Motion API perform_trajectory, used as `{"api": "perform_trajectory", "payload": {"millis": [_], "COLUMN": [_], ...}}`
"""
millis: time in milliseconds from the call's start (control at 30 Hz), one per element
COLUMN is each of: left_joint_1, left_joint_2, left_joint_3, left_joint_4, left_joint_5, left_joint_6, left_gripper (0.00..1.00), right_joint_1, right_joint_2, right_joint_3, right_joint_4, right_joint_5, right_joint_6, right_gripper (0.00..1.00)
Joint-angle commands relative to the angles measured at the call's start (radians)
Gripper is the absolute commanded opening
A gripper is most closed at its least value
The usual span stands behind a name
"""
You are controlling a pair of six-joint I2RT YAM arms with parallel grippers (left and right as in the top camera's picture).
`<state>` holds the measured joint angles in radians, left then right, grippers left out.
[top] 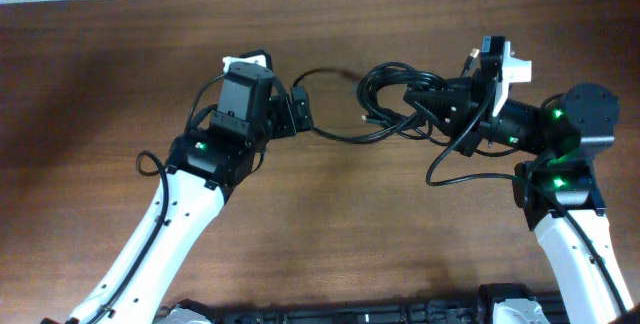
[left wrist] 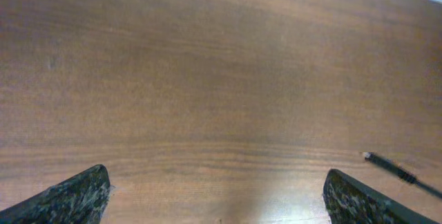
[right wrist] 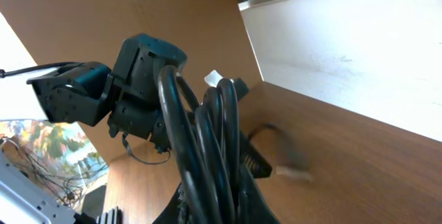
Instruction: Untangle cables
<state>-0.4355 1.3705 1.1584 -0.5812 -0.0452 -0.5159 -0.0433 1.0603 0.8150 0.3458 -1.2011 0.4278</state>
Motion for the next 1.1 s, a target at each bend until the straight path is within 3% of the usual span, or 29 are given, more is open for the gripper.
{"api": "perform_trajectory", "payload": {"millis": [0,133,300,467,567,900,1067], "left_joint_1": [0.006,0.006,0.006,0.006,0.006,0.001,-0.066], "left_joint_2": [0.006,0.006,-0.047,-0.142,-0.146,-0.135,-0.077], "left_joint_3": [0.008,0.008,0.009,0.009,0.009,0.008,0.008], "left_joint_4": [-0.007,-0.035,-0.038,0.145,0.248,0.320,0.383], "left_joint_5": [0.187,0.482,0.489,0.454,0.560,0.684,0.686], "left_joint_6": [0.027,0.346,0.580,0.589,0.590,0.589,0.587], "left_gripper": [0.99,0.99,0.99,0.99,0.99,0.99,0.99], "right_joint_1": [-0.004,-0.004,-0.005,-0.005,-0.004,-0.003,-0.003], "right_joint_2": [-0.006,-0.006,-0.006,0.001,0.002,0.002,0.002], "right_joint_3": [0.008,0.008,0.008,0.008,0.008,0.008,0.008], "right_joint_4": [0.011,0.011,-0.007,-0.027,-0.025,-0.023,-0.005], "right_joint_5": [0.059,0.092,0.092,0.068,0.014,-0.113,-0.169], "right_joint_6": [0.007,0.006,-0.006,-0.012,-0.012,-0.027,-0.027], "right_gripper": [0.04,0.04,0.04,0.04,0.04,0.04,0.04]}}
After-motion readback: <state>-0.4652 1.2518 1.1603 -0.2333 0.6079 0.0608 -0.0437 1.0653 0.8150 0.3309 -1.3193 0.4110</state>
